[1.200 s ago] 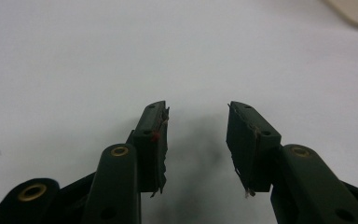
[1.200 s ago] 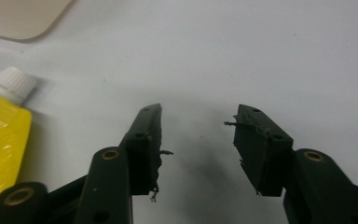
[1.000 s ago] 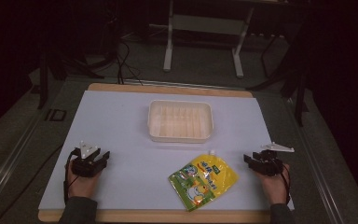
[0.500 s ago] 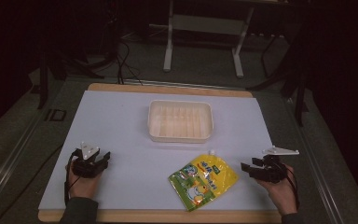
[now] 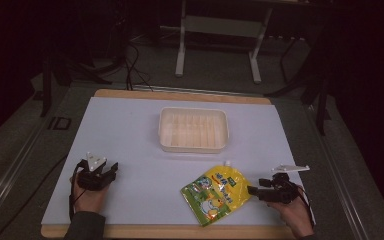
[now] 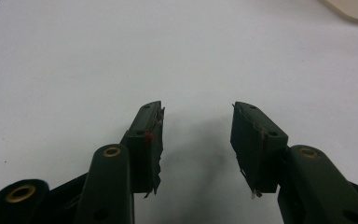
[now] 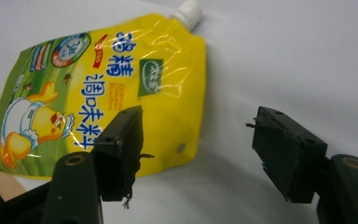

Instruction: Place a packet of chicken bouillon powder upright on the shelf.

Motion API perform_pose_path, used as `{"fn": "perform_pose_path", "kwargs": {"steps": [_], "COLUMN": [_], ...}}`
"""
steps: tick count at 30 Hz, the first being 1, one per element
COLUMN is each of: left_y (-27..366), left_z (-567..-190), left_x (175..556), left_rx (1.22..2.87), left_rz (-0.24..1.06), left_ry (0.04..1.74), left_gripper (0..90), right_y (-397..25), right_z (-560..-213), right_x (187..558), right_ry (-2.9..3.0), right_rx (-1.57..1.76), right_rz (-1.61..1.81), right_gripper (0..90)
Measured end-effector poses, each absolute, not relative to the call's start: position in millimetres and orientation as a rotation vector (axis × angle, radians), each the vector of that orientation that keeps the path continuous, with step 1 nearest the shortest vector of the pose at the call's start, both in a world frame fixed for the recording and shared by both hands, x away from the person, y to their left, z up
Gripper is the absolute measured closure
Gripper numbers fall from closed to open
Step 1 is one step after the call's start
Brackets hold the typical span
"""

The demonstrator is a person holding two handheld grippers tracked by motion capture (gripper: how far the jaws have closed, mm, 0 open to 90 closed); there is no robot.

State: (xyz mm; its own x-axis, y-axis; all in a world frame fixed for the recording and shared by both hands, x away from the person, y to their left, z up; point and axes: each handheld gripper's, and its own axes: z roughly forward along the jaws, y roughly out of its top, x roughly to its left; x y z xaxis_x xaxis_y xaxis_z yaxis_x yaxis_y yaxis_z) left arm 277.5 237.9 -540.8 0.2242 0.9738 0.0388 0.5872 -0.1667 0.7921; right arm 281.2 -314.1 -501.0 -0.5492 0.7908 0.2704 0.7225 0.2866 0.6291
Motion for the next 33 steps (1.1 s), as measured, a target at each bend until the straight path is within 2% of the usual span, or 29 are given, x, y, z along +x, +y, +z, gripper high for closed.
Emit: {"fn": "perform_pose_path", "kwargs": {"steps": [21,27,33], "left_y": [236.9,236.9,236.4], "left_z": [-540.9,-541.0,-541.1], "left_x": [277.6,277.9,278.1], "left_rx": [1.859,1.860,1.863], "left_rz": [0.760,0.760,0.761], "left_ry": [1.439,1.438,1.437], "left_gripper": [51.5,51.3,51.1], "right_y": [-287.2,-279.9,-273.5], "right_z": [-520.1,-519.4,-518.7], "right_x": [286.2,289.5,292.8], "right_ry": [2.605,2.630,2.654], "right_rx": [1.401,1.401,1.381], "right_rz": [1.113,1.149,1.062], "right_gripper": [35.5,41.4,54.1]}}
